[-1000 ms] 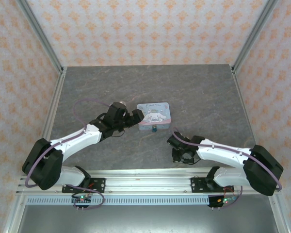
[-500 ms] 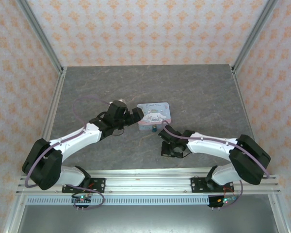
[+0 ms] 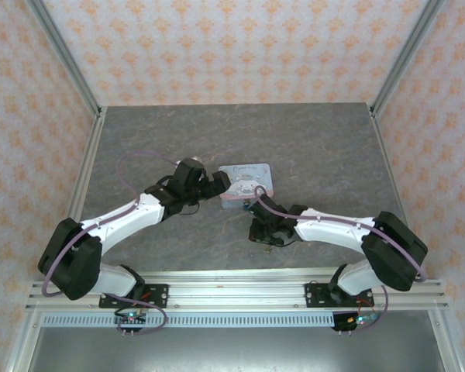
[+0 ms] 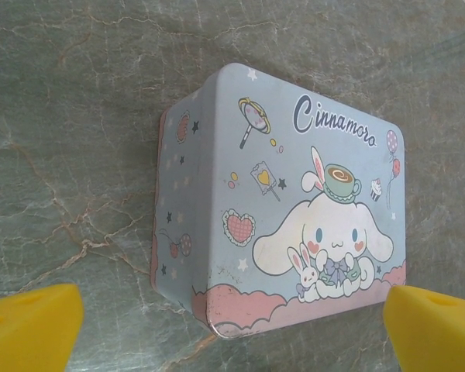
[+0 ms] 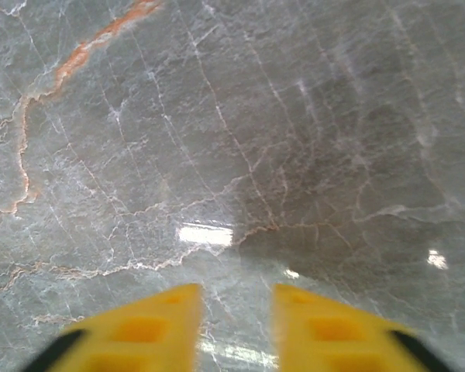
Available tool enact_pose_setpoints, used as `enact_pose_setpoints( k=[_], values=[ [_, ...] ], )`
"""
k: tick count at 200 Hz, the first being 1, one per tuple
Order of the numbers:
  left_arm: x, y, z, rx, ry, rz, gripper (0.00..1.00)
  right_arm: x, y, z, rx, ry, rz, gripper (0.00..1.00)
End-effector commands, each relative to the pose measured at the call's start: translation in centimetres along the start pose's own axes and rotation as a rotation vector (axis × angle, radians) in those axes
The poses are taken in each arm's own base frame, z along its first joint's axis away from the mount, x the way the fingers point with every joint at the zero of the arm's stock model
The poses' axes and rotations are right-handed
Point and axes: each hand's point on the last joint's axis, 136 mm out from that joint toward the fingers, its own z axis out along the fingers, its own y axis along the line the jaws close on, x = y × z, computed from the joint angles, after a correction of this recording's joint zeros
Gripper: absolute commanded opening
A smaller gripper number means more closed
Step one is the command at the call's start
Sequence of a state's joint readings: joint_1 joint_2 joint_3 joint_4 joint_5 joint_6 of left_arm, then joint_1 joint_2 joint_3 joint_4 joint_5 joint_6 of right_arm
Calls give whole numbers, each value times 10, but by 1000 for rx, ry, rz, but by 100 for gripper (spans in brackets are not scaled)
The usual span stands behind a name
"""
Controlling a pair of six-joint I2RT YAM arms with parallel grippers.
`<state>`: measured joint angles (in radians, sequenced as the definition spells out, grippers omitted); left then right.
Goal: Unlock the padlock with the key
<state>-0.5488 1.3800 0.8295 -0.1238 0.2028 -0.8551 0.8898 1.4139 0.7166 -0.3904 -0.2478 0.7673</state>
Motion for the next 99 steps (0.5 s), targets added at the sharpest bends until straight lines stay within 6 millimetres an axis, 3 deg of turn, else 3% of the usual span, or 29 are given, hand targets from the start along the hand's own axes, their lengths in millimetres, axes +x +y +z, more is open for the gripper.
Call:
enact_pose_setpoints(
  k=[1,46,99],
  values=[
    [-3,1,-7,-12,-1,-7,100,5,-20,-17,60,-27,18,55],
    [-5,0,-7,-5,-14,-21,100,25,-54,-32,118,-7,48,61],
    [-2,0,-3,0,0,-26,100,18,-42,-29,54,-43,46,59]
  ],
)
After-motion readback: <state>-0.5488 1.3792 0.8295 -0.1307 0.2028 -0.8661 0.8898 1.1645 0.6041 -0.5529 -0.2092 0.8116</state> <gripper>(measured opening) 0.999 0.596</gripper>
